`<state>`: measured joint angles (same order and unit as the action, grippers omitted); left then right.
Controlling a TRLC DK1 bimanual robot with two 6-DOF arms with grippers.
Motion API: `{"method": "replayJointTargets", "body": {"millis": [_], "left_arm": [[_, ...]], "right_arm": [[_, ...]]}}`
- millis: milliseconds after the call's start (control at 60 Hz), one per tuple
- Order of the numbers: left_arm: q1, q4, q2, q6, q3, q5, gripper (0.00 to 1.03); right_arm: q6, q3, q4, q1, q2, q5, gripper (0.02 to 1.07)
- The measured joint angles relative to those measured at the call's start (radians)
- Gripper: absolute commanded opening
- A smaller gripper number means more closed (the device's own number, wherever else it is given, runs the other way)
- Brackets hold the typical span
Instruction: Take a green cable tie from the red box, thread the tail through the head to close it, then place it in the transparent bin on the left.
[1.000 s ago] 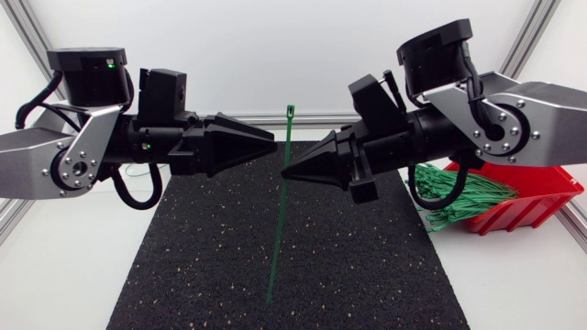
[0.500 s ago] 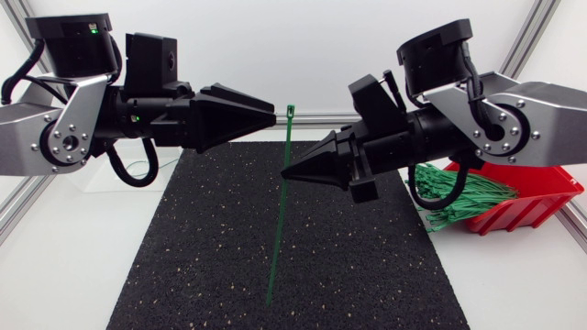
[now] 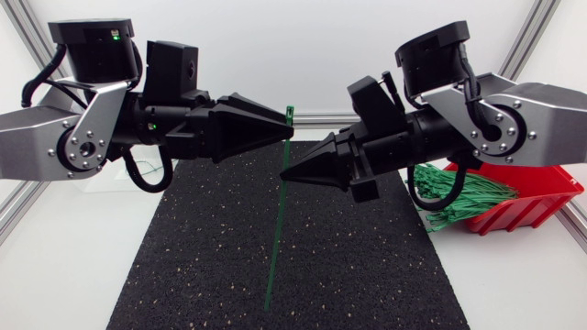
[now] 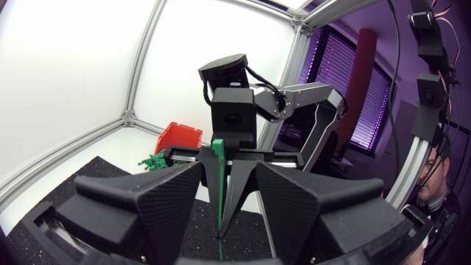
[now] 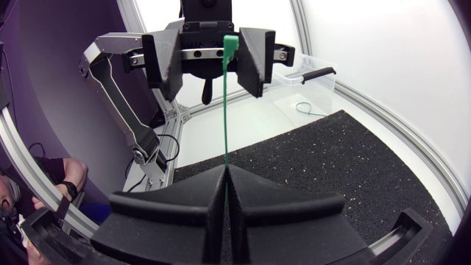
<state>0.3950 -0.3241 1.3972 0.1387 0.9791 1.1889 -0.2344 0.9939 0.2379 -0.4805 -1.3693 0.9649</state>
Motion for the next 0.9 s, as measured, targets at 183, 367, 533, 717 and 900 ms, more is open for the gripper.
{"method": "replayJointTargets", "body": {"millis": [183, 367, 533, 717, 900], "left_arm": [[0.0, -0.014, 0.005, 0.0, -0.002, 0.0, 0.32], [0.0, -0.017, 0.005, 0.0, -0.002, 0.0, 0.26], [0.0, -0.018, 0.005, 0.0, -0.002, 0.0, 0.24], [0.0, -0.018, 0.011, 0.0, -0.004, 0.0, 0.2], [0.0, -0.018, 0.013, 0.0, -0.004, -0.001, 0.2]], "right_arm": [[0.0, 0.0, 0.0, 0.005, 0.0, 0.001, 0.08], [0.0, 0.0, 0.0, 0.005, 0.0, 0.002, 0.07], [0.0, 0.0, 0.0, 0.005, 0.0, 0.003, 0.08], [0.0, 0.0, 0.0, 0.005, 0.0, 0.003, 0.08], [0.0, 0.0, 0.0, 0.005, 0.0, 0.003, 0.07]]}}
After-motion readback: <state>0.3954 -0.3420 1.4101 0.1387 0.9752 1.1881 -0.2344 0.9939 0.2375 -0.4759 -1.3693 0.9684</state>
